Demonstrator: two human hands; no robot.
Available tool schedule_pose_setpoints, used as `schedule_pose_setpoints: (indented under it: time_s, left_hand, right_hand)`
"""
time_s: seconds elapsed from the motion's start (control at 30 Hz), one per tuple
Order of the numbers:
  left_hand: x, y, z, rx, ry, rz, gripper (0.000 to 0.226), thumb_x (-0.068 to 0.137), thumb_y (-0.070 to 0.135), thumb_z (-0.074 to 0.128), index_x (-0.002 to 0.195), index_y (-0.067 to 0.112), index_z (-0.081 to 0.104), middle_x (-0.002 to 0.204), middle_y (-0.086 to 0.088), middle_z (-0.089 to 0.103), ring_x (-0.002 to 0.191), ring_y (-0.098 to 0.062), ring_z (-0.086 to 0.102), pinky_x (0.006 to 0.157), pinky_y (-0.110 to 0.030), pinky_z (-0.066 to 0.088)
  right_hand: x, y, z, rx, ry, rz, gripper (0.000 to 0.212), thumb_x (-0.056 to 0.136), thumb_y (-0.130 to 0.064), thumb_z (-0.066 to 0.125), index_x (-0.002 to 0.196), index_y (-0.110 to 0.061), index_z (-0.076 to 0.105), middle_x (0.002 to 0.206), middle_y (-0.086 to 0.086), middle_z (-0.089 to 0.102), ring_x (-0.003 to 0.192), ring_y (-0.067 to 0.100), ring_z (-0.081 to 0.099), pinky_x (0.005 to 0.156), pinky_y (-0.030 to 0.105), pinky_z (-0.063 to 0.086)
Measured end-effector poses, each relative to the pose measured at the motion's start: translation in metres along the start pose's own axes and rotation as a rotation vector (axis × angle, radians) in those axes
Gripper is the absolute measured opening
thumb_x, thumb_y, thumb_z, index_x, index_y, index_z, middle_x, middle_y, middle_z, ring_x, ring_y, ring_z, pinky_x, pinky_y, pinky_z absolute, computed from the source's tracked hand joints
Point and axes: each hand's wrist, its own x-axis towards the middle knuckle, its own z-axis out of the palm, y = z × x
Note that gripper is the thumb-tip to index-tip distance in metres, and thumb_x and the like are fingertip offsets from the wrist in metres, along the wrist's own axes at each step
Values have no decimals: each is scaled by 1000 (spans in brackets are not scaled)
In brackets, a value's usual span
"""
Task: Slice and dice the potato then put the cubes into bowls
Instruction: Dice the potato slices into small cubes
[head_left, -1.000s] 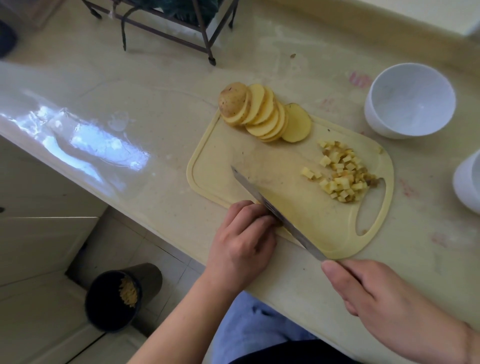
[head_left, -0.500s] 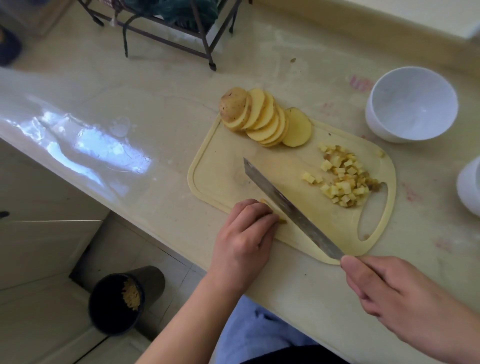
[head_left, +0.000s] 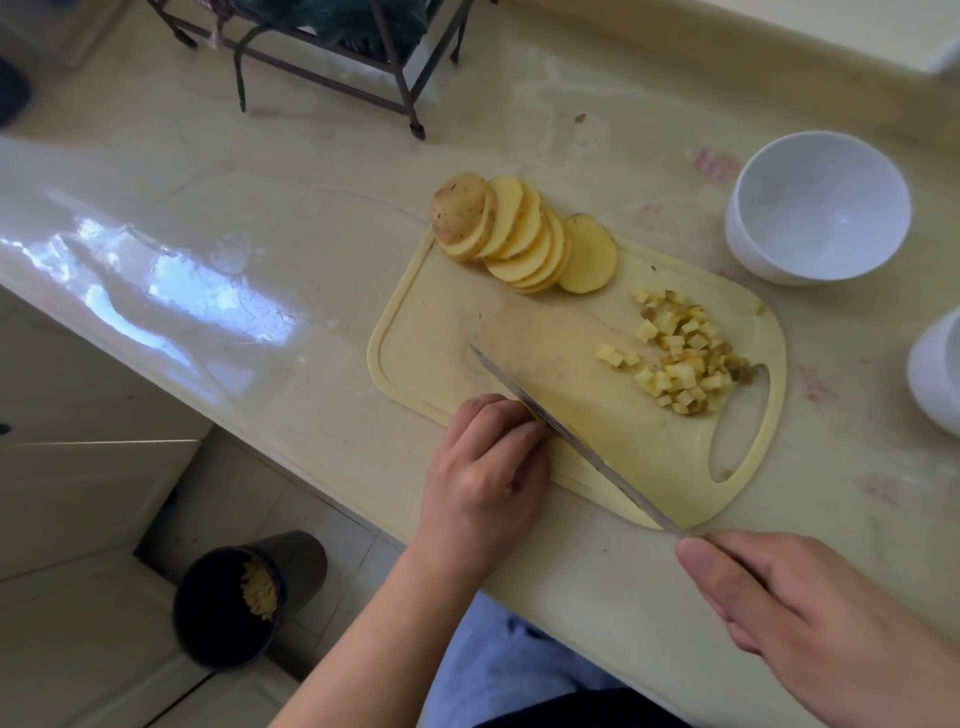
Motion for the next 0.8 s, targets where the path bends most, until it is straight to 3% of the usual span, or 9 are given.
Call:
schedule_pose_setpoints:
  time_s: [0.37, 0.5, 0.6, 0.8]
  left_hand:
    - [1, 0, 0, -3, -14, -1, 10, 82, -7, 75, 90, -3, 78, 97, -15, 72, 95, -32, 68, 82, -37, 56]
    - [2, 1, -2, -4, -9, -4, 8, 83, -6, 74, 90, -2, 78, 97, -14, 72, 96, -30, 66, 86, -34, 55]
    - [3, 1, -1, 1, 6, -6, 7, 83, -6, 75, 88, -2, 78, 96, -14, 72, 96, -29, 65, 87, -31, 55]
    - [2, -1, 0, -22, 12, -15, 9, 82, -7, 76, 88, -1, 78, 95, -12, 72, 95, -28, 64, 87, -29, 54]
  right_hand:
    - [1, 3, 3, -42, 18, -21, 87, 62, -98, 23, 74, -14, 42, 47, -6, 37, 46, 5, 36, 48, 23, 32]
    - [20, -5, 8, -32, 27, -73, 69, 73, -84, 27, 68, -17, 43, 50, -2, 38, 47, 6, 37, 49, 30, 36]
    - [29, -9, 10, -8, 19, -94, 69, 75, -82, 30, 67, -14, 42, 50, -3, 36, 48, 6, 34, 52, 38, 37]
    - [26, -1, 5, 46, -7, -78, 69, 73, -82, 36, 64, -14, 40, 51, -6, 32, 49, 6, 31, 49, 27, 30]
